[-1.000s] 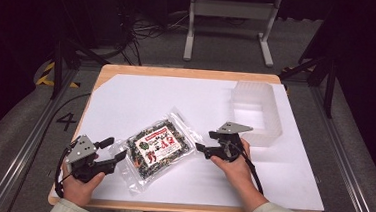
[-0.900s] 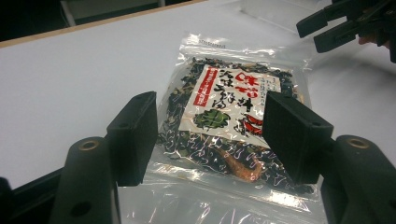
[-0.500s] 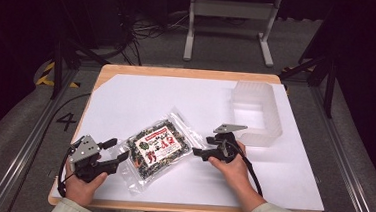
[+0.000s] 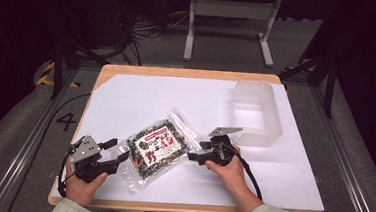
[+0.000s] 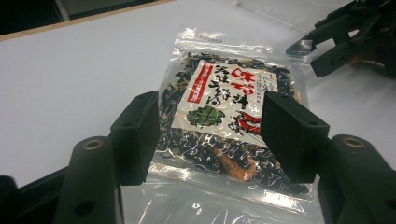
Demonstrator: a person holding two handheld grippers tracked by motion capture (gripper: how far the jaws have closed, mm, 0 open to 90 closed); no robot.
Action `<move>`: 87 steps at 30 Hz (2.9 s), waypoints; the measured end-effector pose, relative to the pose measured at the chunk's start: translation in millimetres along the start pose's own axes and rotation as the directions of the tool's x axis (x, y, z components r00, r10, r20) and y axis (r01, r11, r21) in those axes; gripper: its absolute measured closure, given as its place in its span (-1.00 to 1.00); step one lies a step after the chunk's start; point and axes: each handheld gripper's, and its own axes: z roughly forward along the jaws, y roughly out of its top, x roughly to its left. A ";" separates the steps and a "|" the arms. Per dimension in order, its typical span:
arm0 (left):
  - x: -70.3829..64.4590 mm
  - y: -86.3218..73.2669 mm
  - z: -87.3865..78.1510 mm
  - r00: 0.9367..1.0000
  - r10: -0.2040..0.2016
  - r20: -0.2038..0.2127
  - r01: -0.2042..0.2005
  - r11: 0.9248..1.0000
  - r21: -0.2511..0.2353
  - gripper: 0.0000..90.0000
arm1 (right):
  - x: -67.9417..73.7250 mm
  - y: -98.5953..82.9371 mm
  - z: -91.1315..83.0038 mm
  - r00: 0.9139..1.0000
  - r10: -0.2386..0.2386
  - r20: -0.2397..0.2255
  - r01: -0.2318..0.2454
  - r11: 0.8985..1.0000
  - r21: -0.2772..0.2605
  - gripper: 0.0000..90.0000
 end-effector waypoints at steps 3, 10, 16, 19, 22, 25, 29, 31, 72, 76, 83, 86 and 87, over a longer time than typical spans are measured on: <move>0.2 0.0 0.2 1.000 0.005 0.000 -0.005 1.000 0.001 -0.15 | 1.2 -0.4 0.5 1.000 0.000 0.004 0.000 1.000 -0.002 -0.43; -0.2 0.1 1.6 1.000 0.009 -0.003 -0.009 1.000 0.001 -0.15 | -0.3 -0.7 0.1 1.000 0.015 0.002 -0.015 1.000 -0.008 -0.33; -0.6 0.3 2.7 1.000 0.012 0.000 -0.012 1.000 0.005 -0.16 | 0.9 -0.4 0.9 1.000 -0.002 0.025 0.002 1.000 -0.001 -0.12; -1.4 0.2 3.6 1.000 0.007 0.004 -0.007 1.000 0.007 -0.16 | 6.2 0.3 2.4 0.996 -0.055 0.076 0.054 0.998 0.018 0.05; -1.4 0.3 3.8 1.000 0.009 0.005 -0.009 1.000 0.008 -0.16 | 8.1 1.3 3.0 0.993 -0.071 0.096 0.068 0.997 0.031 0.19; -1.4 0.4 3.7 1.000 0.011 0.005 -0.011 1.000 0.006 -0.16 | 8.2 2.0 3.0 0.993 -0.071 0.093 0.068 0.997 0.039 0.36; -1.6 0.6 3.7 1.000 0.015 0.004 -0.015 1.000 0.005 -0.17 | 7.8 2.0 3.1 0.996 -0.055 0.072 0.052 0.998 0.047 0.58; -1.7 0.5 3.7 1.000 0.015 0.004 -0.015 1.000 0.005 -0.17 | 7.0 1.6 2.5 0.997 -0.037 0.067 0.034 0.998 0.046 0.65; -0.8 1.0 0.5 1.000 0.007 -0.001 -0.007 1.000 -0.006 -0.18 | 58.2 80.2 -91.1 0.991 -0.135 -0.009 0.127 0.951 -0.283 0.98; -0.9 1.2 1.0 1.000 0.008 0.000 -0.008 1.000 -0.007 -0.18 | 65.5 89.8 -104.6 0.985 -0.172 0.003 0.164 0.938 -0.306 0.99; -0.5 1.8 1.7 1.000 0.012 -0.001 -0.012 1.000 -0.007 -0.18 | 66.0 106.0 -132.7 0.978 -0.198 0.061 0.207 0.915 -0.347 0.99; -0.7 2.1 2.5 1.000 0.013 0.003 -0.013 1.000 -0.005 -0.18 | 62.4 111.3 -143.4 0.976 -0.198 0.091 0.218 0.908 -0.358 0.99; -0.9 2.2 2.9 1.000 0.012 0.002 -0.012 1.000 -0.007 -0.18 | 61.1 112.8 -146.7 0.975 -0.196 0.101 0.219 0.906 -0.361 0.99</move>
